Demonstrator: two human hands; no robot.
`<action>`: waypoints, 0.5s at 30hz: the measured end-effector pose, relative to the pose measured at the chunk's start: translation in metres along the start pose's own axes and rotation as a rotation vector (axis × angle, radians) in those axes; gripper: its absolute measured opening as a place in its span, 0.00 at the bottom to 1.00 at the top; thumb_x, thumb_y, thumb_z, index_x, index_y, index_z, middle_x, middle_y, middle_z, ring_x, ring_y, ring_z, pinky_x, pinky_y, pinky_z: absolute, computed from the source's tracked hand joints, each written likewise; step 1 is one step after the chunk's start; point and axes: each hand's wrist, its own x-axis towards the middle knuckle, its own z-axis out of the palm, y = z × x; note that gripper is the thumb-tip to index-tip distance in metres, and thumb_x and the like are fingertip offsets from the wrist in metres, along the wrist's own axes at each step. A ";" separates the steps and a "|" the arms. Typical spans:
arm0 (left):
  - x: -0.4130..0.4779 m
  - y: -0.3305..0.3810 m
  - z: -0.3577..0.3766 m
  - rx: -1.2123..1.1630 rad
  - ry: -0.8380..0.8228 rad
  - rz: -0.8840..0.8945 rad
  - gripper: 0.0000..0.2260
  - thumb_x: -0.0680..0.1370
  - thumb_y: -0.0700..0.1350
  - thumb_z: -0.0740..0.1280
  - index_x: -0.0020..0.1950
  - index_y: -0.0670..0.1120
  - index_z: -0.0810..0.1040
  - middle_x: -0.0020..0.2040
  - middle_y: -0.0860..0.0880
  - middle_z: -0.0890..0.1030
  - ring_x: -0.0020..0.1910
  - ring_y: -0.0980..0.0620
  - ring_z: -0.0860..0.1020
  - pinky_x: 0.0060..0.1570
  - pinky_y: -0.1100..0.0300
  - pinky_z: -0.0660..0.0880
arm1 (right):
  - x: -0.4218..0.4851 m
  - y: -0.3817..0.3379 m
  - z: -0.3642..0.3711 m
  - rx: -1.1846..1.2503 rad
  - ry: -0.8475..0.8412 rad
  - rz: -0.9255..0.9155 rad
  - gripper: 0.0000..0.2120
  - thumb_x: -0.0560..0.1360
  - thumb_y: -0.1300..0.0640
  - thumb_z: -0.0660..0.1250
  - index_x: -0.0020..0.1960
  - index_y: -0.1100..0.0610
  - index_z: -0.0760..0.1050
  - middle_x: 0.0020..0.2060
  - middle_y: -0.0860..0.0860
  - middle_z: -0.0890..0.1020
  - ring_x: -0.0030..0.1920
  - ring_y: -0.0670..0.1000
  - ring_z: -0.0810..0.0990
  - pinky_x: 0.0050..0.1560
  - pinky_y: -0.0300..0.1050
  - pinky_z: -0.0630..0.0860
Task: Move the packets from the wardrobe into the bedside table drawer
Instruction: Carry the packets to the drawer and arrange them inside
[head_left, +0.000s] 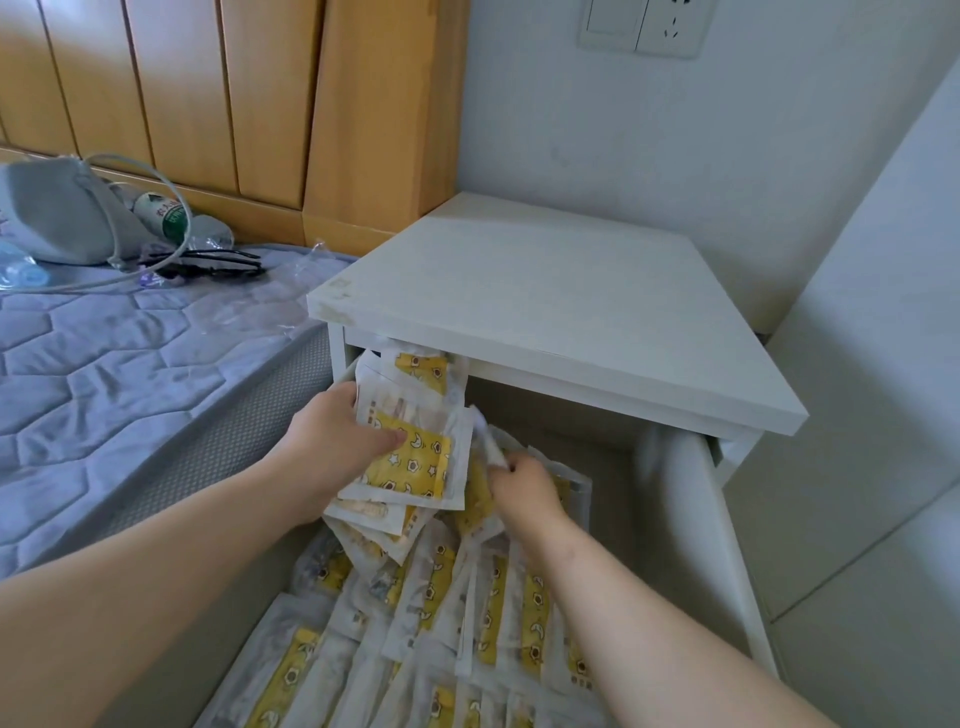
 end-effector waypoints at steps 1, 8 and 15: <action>0.000 0.000 0.000 -0.009 -0.003 -0.004 0.09 0.74 0.37 0.71 0.50 0.48 0.78 0.43 0.49 0.84 0.41 0.49 0.83 0.39 0.55 0.79 | 0.005 0.000 -0.008 0.099 0.052 0.047 0.05 0.81 0.59 0.55 0.53 0.57 0.68 0.42 0.52 0.75 0.42 0.50 0.76 0.40 0.43 0.73; -0.003 -0.001 0.002 -0.031 -0.031 -0.010 0.10 0.74 0.35 0.70 0.46 0.51 0.76 0.43 0.48 0.84 0.42 0.48 0.83 0.42 0.52 0.80 | 0.036 0.044 -0.049 0.308 0.409 0.380 0.13 0.80 0.64 0.57 0.63 0.64 0.69 0.56 0.61 0.77 0.53 0.59 0.78 0.46 0.49 0.76; 0.000 -0.005 0.002 -0.007 -0.066 -0.067 0.09 0.74 0.36 0.70 0.53 0.45 0.78 0.46 0.46 0.85 0.43 0.46 0.84 0.45 0.49 0.81 | 0.047 0.069 -0.037 -0.039 0.400 0.454 0.24 0.76 0.58 0.65 0.68 0.63 0.64 0.65 0.61 0.70 0.64 0.62 0.70 0.60 0.53 0.71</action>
